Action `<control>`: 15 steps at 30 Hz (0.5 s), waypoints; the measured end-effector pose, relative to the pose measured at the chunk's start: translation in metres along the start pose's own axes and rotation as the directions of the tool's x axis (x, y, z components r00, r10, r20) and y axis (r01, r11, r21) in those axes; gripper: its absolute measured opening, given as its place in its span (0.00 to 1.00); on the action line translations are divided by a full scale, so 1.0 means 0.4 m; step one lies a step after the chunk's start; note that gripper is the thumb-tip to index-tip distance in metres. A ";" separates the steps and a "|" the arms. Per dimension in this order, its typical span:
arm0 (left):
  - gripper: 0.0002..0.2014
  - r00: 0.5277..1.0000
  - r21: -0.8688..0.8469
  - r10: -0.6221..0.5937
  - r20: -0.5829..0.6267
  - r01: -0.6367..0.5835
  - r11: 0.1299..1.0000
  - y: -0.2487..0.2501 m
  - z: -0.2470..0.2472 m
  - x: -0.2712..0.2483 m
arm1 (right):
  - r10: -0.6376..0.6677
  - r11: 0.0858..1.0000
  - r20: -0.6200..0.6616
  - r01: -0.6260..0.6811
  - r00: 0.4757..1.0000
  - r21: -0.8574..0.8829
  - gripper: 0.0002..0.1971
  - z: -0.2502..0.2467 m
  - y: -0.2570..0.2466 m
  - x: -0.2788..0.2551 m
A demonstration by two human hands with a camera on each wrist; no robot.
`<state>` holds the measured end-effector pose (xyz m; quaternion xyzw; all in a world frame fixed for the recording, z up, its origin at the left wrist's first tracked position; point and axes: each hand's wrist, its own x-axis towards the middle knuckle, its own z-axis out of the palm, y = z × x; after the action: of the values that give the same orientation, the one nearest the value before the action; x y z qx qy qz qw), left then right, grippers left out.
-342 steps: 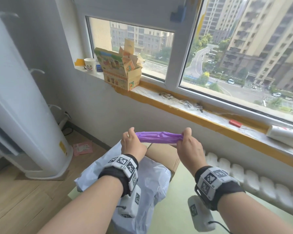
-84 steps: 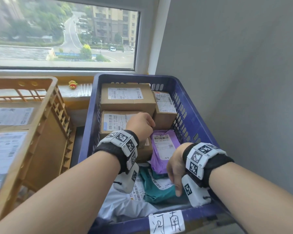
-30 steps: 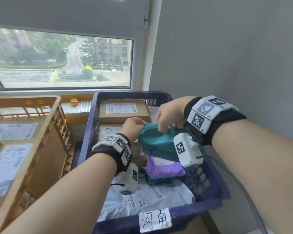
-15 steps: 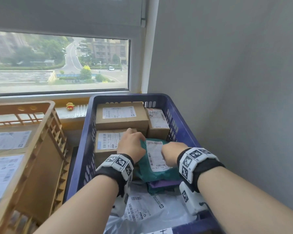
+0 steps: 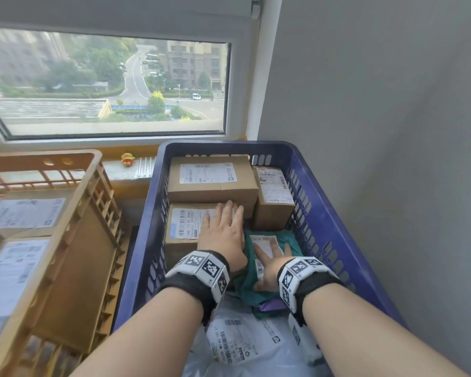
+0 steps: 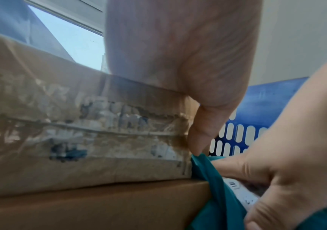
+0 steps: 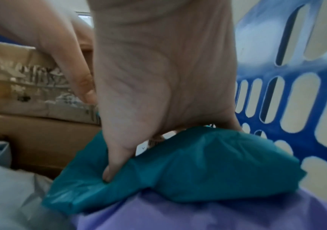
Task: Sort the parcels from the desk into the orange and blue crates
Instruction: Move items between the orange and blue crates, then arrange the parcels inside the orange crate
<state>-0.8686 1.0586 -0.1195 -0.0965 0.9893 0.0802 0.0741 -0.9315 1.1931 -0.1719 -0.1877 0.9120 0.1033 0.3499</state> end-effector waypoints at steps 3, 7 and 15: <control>0.48 0.999 -0.044 0.005 0.051 -0.003 0.999 -0.002 -0.015 0.002 | -0.031 0.999 0.019 0.031 0.999 -0.042 0.55 -0.033 0.004 -0.040; 0.48 0.998 -0.109 -0.013 0.068 0.021 0.994 -0.002 -0.039 -0.008 | -0.074 0.993 -0.027 0.072 0.997 -0.089 0.54 -0.086 -0.002 -0.094; 0.41 0.997 -0.110 -0.045 0.063 0.051 0.993 0.001 -0.072 -0.067 | -0.157 0.985 -0.168 0.142 0.973 -0.098 0.37 -0.189 -0.042 -0.195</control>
<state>-0.8465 1.0589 -0.0869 -0.1218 0.9780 0.1366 0.1005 -0.9164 1.1746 -0.0645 -0.2791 0.9171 0.0984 0.2669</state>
